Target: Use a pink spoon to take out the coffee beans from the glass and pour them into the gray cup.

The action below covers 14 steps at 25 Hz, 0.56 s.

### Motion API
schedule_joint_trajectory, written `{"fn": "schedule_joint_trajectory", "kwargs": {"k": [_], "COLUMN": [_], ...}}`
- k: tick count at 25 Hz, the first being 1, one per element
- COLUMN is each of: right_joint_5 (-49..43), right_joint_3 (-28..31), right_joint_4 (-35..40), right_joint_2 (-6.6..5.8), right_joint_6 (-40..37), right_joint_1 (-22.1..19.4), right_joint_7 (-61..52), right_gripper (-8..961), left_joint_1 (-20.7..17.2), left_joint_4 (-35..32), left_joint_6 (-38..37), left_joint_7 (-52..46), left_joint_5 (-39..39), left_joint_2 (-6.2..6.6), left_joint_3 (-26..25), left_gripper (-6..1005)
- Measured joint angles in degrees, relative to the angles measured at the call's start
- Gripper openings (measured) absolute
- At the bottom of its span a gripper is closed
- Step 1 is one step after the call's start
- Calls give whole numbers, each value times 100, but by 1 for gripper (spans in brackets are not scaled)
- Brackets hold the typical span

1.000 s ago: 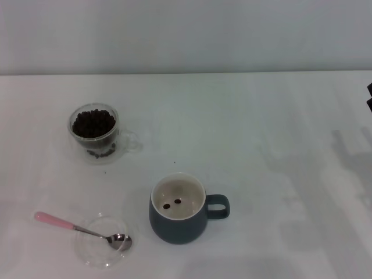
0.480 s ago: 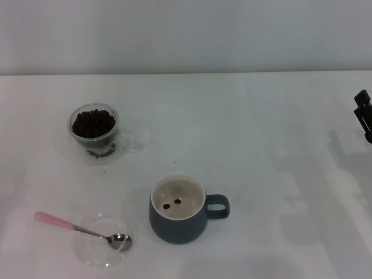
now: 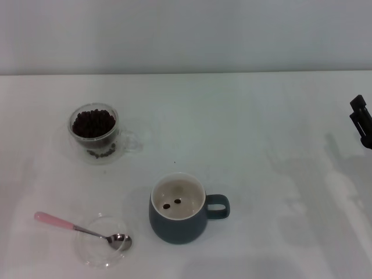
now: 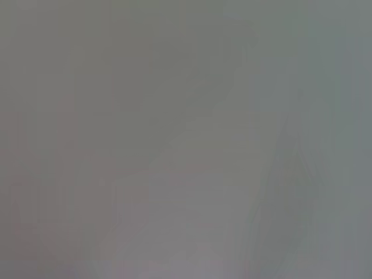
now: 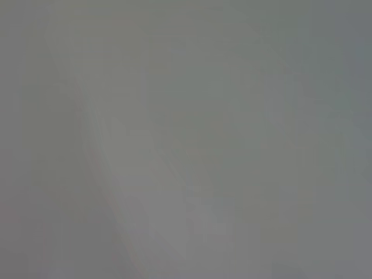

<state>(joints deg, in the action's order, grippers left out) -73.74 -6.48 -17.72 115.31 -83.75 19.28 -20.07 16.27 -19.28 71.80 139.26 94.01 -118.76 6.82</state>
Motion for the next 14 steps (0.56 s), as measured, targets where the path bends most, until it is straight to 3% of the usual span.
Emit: {"fn": "schedule_joint_trajectory", "kwargs": {"k": [14], "right_joint_5": [-3], "right_joint_3": [-55], "right_joint_4": [-250], "right_joint_2": [0], "right_joint_6": [1], "right_joint_1": [-38], "right_joint_7": [-35], "right_gripper": [776], "left_joint_1": [230], "left_joint_4": [429], "left_joint_6": [-121], "left_joint_7": [328], "left_joint_5": [352], "left_joint_2": [-1], "left_joint_3": [-4], "left_gripper": [862]}}
